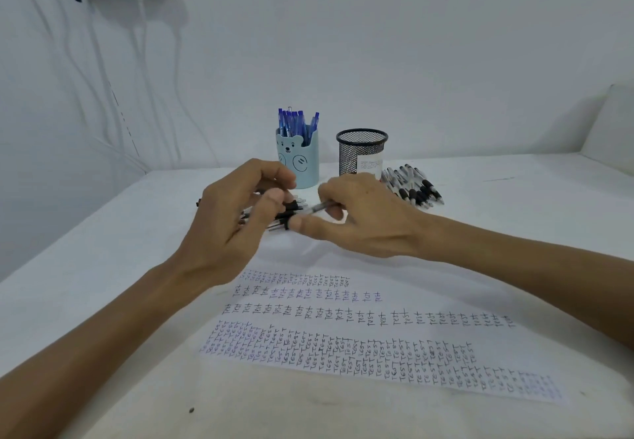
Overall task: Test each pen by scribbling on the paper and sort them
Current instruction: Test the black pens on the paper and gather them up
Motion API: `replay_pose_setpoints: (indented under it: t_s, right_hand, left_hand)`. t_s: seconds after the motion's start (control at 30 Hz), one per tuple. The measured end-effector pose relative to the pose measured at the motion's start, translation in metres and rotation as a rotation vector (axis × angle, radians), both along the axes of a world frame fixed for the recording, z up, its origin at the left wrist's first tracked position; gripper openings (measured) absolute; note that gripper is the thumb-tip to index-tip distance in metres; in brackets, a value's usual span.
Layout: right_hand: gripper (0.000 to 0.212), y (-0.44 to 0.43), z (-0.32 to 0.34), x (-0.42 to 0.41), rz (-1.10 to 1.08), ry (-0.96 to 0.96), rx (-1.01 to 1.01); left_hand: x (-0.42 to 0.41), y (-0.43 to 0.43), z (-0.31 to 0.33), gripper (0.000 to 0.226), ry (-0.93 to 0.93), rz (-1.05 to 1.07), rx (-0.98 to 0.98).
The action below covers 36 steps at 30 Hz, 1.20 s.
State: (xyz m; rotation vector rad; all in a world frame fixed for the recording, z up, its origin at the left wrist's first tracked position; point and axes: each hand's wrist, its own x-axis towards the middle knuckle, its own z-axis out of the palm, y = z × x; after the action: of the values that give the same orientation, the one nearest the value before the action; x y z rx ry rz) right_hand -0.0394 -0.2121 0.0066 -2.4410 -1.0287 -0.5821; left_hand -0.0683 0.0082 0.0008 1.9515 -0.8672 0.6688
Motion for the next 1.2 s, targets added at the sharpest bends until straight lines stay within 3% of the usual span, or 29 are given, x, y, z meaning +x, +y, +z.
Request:
replay_pose_setpoints:
  t_s: [0.07,0.3,0.43,0.5,0.57,0.73,0.87,0.97,1.07,1.2]
  right_hand:
    - [0.076,0.000,-0.001,-0.003,-0.031,0.000,0.025]
    - [0.060,-0.008,-0.005,-0.001,0.076,0.056,0.142]
    - [0.034,-0.020,-0.021,0.010,0.045,-0.206,0.155]
    - [0.036,-0.026,-0.021,0.012,-0.028,-0.414,0.086]
    - [0.043,-0.031,-0.017,0.010,-0.101,-0.467,0.025]
    - [0.061,-0.036,-0.021,0.004,-0.095,0.022,0.217]
    - [0.041,-0.034,-0.021,-0.004,-0.034,0.454,0.579]
    - [0.025,-0.031,-0.020,-0.010,0.033,0.652,0.770]
    - [0.009,-0.029,-0.020,-0.012,0.021,0.779,0.786]
    - [0.016,-0.033,-0.018,-0.017,0.048,0.933,0.627]
  left_hand:
    - [0.003,0.003,-0.002,0.028,0.008,0.004,0.052]
    - [0.008,0.008,-0.009,0.025,0.123,-0.031,0.386]
    - [0.008,0.011,-0.012,0.032,0.100,-0.003,0.583]
    - [0.006,0.011,-0.013,0.039,0.138,0.001,0.661]
    - [0.004,0.011,-0.014,0.050,0.173,-0.002,0.736]
    - [0.003,0.007,-0.014,0.072,0.159,0.017,0.856]
    - [0.002,0.005,-0.014,0.075,0.149,0.014,0.877]
    - [0.002,0.005,-0.014,0.075,0.150,0.007,0.874]
    - [0.002,0.004,-0.013,0.073,0.148,0.004,0.871]
    - [0.002,0.004,-0.013,0.072,0.141,0.002,0.879]
